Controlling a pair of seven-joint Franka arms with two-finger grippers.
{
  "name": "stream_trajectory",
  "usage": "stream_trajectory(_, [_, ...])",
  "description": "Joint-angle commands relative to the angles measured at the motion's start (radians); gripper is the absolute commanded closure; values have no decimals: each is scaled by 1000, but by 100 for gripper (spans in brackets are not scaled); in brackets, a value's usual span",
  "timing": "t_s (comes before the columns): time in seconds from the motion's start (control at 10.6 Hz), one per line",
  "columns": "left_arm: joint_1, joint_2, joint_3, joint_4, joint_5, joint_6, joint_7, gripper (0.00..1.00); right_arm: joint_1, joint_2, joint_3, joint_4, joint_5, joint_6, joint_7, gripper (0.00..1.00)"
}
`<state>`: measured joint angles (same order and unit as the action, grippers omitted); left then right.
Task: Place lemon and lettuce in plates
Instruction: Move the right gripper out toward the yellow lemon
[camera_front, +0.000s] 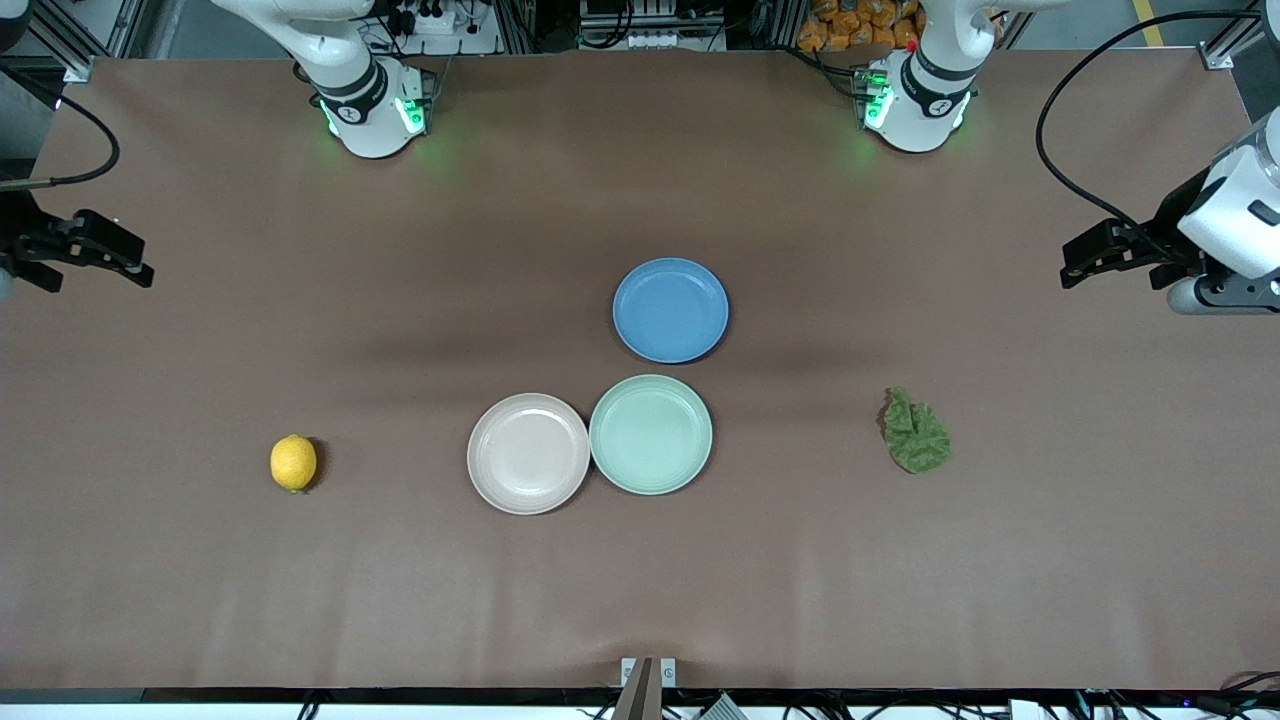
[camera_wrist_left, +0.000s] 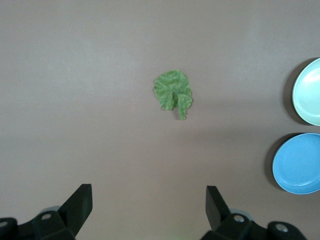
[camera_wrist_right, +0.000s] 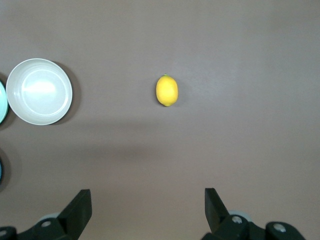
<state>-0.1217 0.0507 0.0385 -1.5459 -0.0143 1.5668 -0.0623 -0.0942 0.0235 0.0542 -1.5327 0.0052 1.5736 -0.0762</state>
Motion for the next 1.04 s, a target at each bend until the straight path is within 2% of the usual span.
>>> stream_trajectory(0.0, [-3, -8, -3, -2, 22, 2, -7, 0, -32, -5, 7, -1, -7, 0, 13, 0])
stream_trajectory(0.47, [-1, -6, -6, 0, 22, 6, -7, 0, -47, 6, 7, -18, -8, 3, 13, 0])
stream_trajectory(0.94, [-1, -6, -8, 0, 22, 6, -8, 0, -45, 139, 7, -24, -7, 80, 7, 0])
